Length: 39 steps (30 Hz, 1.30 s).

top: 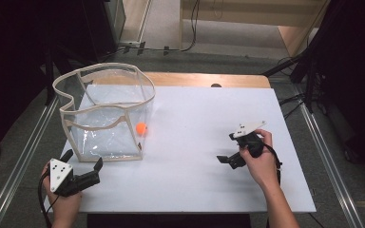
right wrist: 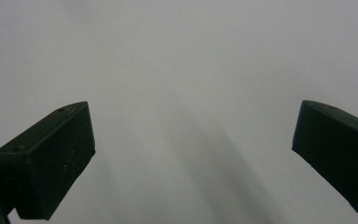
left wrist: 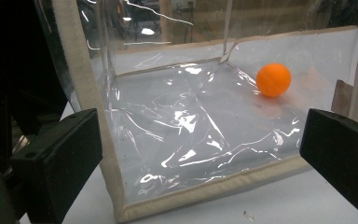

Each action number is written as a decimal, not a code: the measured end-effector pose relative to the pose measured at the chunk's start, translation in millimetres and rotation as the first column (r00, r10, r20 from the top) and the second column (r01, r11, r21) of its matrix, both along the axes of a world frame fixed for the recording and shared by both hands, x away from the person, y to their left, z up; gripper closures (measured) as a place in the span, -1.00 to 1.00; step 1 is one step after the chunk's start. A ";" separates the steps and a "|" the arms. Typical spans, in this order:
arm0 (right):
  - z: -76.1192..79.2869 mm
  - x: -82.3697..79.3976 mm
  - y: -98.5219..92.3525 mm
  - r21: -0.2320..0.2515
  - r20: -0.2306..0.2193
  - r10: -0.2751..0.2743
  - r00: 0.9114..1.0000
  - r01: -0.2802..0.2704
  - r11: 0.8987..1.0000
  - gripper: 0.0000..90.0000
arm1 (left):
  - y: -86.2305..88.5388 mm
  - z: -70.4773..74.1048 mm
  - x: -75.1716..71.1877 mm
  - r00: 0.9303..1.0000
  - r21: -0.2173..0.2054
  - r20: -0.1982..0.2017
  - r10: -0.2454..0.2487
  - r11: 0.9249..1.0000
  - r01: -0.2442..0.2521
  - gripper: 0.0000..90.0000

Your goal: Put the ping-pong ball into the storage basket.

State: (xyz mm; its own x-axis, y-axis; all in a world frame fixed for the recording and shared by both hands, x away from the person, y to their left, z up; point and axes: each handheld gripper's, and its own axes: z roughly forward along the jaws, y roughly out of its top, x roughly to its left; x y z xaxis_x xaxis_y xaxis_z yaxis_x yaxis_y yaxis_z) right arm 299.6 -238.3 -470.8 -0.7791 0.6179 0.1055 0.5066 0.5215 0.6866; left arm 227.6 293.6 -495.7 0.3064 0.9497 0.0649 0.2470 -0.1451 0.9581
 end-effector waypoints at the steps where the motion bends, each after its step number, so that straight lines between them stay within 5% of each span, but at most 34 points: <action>1: -0.9 -1.0 -1.7 0.005 0.004 -0.003 1.000 0.003 1.000 -1.00 | 0.0 0.0 0.0 1.000 0.001 0.000 0.000 1.000 0.000 -1.00; 18: -13.2 -20.6 -31.5 0.094 0.057 -0.062 0.996 0.056 0.994 -1.00 | -0.1 -0.1 -0.1 1.000 0.001 0.001 -0.001 1.000 0.001 -1.00; 39: -24.1 -42.0 -67.1 0.147 0.094 -0.147 0.985 0.132 0.980 -1.00 | -0.2 -0.1 0.0 1.000 0.004 0.002 -0.003 1.000 0.003 -1.00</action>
